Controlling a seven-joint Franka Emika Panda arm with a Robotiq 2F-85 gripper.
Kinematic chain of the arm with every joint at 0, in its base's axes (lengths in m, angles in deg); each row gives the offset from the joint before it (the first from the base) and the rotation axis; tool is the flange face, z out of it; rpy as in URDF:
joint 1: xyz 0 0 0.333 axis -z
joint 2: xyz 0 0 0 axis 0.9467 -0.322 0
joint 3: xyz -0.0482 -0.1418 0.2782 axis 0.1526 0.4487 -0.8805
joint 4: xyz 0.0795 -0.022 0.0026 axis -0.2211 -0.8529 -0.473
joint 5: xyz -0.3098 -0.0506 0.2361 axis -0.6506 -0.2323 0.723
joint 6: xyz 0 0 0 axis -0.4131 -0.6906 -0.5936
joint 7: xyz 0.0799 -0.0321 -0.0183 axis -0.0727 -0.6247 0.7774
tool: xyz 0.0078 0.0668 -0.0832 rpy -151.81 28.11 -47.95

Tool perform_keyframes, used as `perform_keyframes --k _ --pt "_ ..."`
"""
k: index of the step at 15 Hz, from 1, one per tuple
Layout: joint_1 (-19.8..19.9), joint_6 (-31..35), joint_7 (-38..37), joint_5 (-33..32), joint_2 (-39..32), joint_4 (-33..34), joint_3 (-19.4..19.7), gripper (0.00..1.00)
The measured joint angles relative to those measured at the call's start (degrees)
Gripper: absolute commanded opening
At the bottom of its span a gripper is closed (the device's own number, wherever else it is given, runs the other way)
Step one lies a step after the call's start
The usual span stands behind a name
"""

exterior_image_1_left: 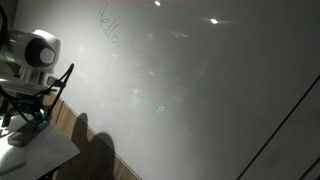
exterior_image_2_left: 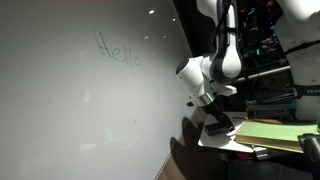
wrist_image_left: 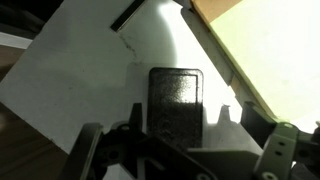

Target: Use the eraser to wipe off the markings on the whiteboard

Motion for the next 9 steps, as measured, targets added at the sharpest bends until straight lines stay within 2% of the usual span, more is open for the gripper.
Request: perform_keyframes --k 2,4,8,9 --pt "0.0 0.4 0.1 -0.1 -0.3 0.3 0.5 0.74" --pt "0.0 0.5 0.5 -0.1 -0.7 0.9 1.0 0.62" --pt "0.1 0.5 0.9 -0.1 -1.8 2.3 1.9 0.31" --pt "0.1 0.5 0.9 -0.1 -2.0 2.5 2.0 0.29"
